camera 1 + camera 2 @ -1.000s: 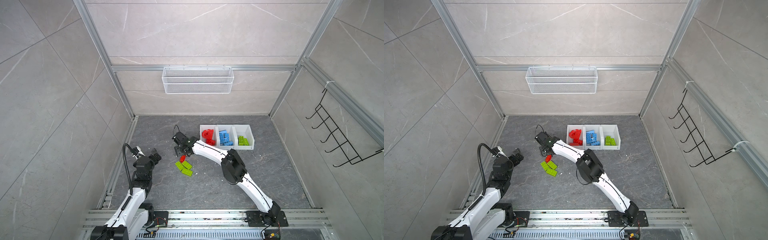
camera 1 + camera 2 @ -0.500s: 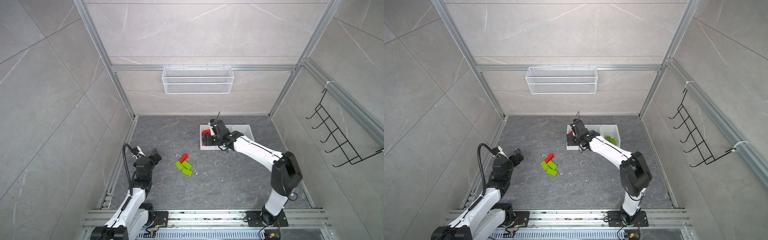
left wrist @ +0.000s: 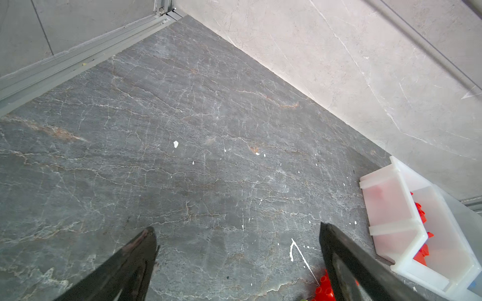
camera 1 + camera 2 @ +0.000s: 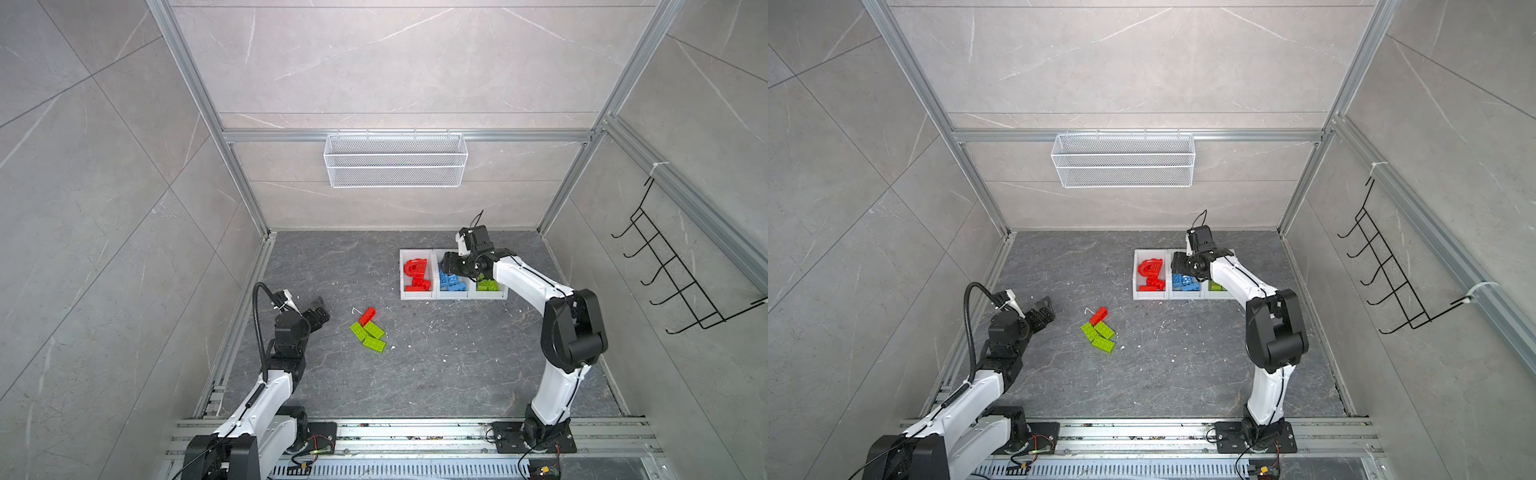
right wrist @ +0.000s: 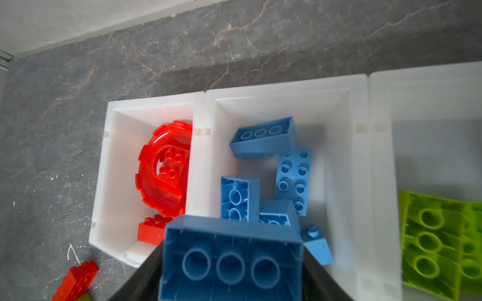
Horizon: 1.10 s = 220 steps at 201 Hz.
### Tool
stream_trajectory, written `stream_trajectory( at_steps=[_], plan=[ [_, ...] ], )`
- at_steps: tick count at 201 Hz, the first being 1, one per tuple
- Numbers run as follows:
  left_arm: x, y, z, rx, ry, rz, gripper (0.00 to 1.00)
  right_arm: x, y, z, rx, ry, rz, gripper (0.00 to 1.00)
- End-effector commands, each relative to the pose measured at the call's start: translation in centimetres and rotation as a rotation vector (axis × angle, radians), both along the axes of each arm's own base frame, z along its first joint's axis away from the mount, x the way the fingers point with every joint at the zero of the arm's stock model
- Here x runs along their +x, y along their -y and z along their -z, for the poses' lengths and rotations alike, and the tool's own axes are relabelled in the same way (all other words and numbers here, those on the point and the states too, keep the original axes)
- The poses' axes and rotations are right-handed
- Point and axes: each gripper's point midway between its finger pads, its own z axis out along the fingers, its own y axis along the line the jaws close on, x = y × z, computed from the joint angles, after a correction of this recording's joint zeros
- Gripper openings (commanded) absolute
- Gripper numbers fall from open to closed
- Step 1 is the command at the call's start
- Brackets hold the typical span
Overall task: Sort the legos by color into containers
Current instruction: 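Open the right gripper over the blue compartment and move toward the red brick, then lower the right gripper onto the red brick and grasp it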
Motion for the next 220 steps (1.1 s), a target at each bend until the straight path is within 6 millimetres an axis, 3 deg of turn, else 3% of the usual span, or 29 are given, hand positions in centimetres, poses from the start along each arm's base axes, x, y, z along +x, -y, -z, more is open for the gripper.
stream_trajectory(
  at_steps=[1,28,58,97,125,141,160,187,220],
  plan=[
    [0.9,0.4,-2.3,0.011,0.077,0.030,1.00,1.6,-0.5,-0.3,0.015,0.016,-0.014,0.57],
    [1.0,0.5,-2.3,0.011,0.076,0.033,1.00,2.4,0.6,0.7,0.019,0.001,0.024,0.65],
    [0.8,0.3,-2.5,0.014,0.082,0.024,1.00,1.9,1.5,0.1,-0.015,0.002,0.044,0.84],
    [0.6,0.3,-3.1,0.013,0.099,0.021,1.00,0.5,2.1,-2.2,-0.043,0.022,0.026,0.90],
    [0.3,0.0,-3.3,0.012,0.101,0.005,1.00,-2.3,0.4,-5.7,-0.044,0.084,-0.016,0.89],
    [0.1,-0.2,-3.4,0.011,0.104,-0.007,1.00,-4.9,-2.2,-7.0,-0.014,0.100,-0.055,0.85],
    [-0.1,-0.6,-3.4,0.018,0.110,-0.028,1.00,-8.3,-7.4,-7.3,0.047,0.111,-0.135,0.79],
    [-0.5,-1.3,-3.1,0.029,0.103,-0.063,1.00,-12.1,-15.0,-5.1,0.153,0.058,-0.240,0.71],
    [-0.6,-1.5,-2.7,0.027,0.093,-0.076,1.00,-14.8,-21.7,-1.9,0.182,0.004,-0.315,0.69]
  ],
)
